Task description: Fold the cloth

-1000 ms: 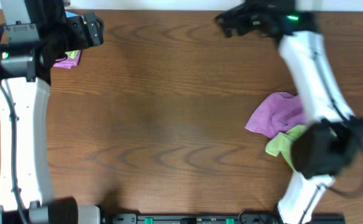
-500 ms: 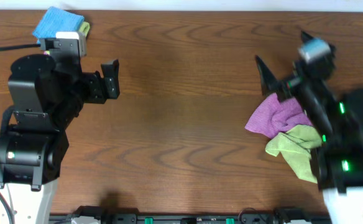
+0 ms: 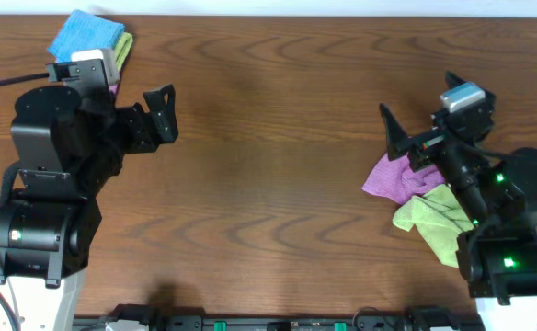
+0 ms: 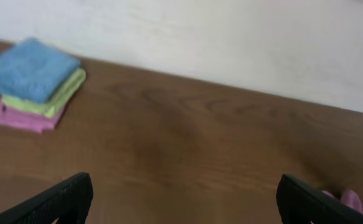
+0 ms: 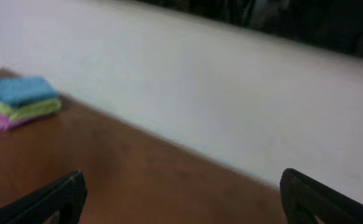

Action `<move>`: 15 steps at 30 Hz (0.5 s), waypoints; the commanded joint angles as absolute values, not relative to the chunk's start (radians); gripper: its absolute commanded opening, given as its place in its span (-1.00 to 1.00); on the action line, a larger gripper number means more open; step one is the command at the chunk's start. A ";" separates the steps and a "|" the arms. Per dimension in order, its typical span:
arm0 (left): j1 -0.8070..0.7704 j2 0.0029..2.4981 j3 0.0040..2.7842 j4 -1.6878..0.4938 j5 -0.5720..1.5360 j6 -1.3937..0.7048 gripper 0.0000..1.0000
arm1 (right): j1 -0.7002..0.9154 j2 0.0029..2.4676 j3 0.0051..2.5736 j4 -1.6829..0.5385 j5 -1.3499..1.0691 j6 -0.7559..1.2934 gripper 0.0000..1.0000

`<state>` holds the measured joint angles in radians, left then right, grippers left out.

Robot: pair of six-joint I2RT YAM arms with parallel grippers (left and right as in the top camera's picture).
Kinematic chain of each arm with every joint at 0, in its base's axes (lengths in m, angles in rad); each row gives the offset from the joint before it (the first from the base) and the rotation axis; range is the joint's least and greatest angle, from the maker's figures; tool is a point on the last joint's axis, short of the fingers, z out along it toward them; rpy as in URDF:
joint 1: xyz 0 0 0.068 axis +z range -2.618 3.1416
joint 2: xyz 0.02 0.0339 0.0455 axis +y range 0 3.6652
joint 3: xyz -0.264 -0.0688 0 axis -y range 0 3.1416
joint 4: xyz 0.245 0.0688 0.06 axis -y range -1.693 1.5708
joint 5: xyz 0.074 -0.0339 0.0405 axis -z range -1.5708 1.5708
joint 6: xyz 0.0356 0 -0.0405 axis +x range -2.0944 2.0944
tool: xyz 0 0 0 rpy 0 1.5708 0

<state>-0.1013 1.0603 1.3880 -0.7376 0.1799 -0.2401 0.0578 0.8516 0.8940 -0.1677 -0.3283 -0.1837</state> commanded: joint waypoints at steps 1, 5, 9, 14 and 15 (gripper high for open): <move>-0.105 1.053 1.394 -0.780 0.183 -0.277 0.91 | 0.061 0.865 0.888 -0.256 -0.321 -0.180 0.99; -0.105 1.053 1.394 -0.857 0.183 -0.277 0.91 | 0.061 0.884 0.888 -0.449 -0.321 -0.181 0.98; -0.105 1.052 1.394 -0.961 0.079 -0.197 0.91 | 0.061 0.902 0.888 -0.656 -0.321 -0.181 0.99; -0.105 1.012 1.391 -1.012 -0.019 -0.180 0.91 | 0.061 0.923 0.888 -0.829 -0.321 -0.181 0.99; -0.105 0.990 1.379 -1.002 -0.030 -0.179 0.91 | 0.061 0.926 0.888 -0.849 -0.321 -0.181 0.98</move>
